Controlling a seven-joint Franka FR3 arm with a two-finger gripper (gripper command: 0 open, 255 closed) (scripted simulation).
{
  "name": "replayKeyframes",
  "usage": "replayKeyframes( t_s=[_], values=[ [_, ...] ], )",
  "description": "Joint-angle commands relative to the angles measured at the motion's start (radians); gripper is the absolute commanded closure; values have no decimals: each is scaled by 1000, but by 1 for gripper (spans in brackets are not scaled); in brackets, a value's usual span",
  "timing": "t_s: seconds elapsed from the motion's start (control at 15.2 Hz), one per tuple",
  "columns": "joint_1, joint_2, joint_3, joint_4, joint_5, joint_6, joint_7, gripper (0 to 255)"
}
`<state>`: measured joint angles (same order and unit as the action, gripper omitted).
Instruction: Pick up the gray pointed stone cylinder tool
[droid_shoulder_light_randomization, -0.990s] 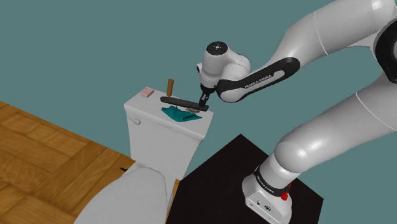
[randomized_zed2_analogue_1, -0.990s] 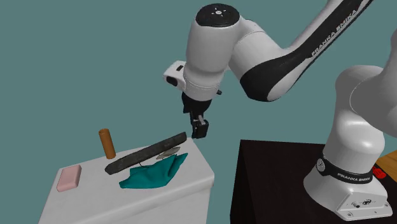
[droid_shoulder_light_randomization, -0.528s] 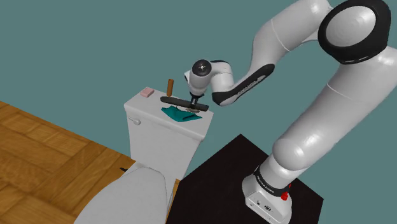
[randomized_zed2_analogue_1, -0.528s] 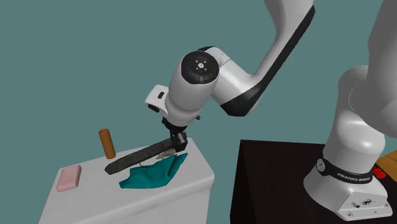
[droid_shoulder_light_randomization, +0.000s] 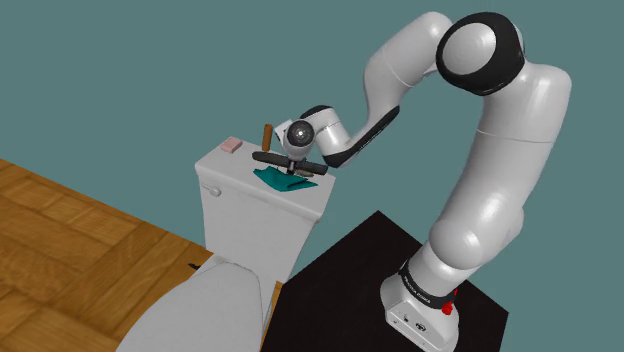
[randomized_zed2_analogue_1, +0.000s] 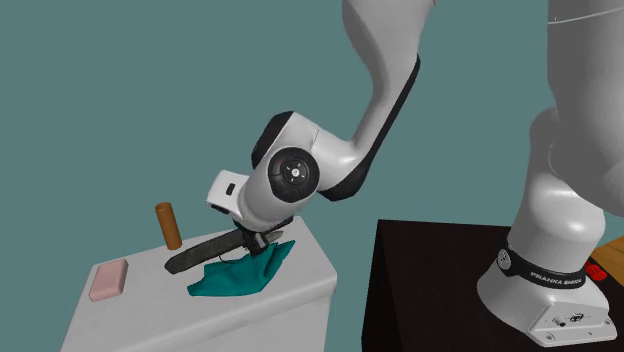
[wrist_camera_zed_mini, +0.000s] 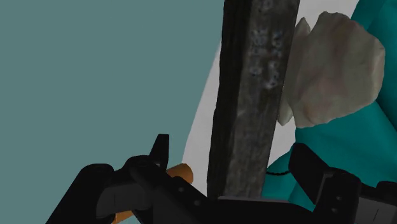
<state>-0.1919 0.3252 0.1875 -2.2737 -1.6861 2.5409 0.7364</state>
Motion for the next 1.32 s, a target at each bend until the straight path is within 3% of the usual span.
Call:
replayKeyframes(
  t_s=[0.0,0.4,0.46,1.06,1.25],
  values=[
    [3,29,-4,15,-35,-5,30,0],
    [10,90,-9,37,-92,-18,92,0],
    [9,91,-9,38,-94,-18,93,255],
    [10,90,-9,37,-92,-18,92,255],
    [6,50,-6,22,-55,-10,52,255]
  ],
)
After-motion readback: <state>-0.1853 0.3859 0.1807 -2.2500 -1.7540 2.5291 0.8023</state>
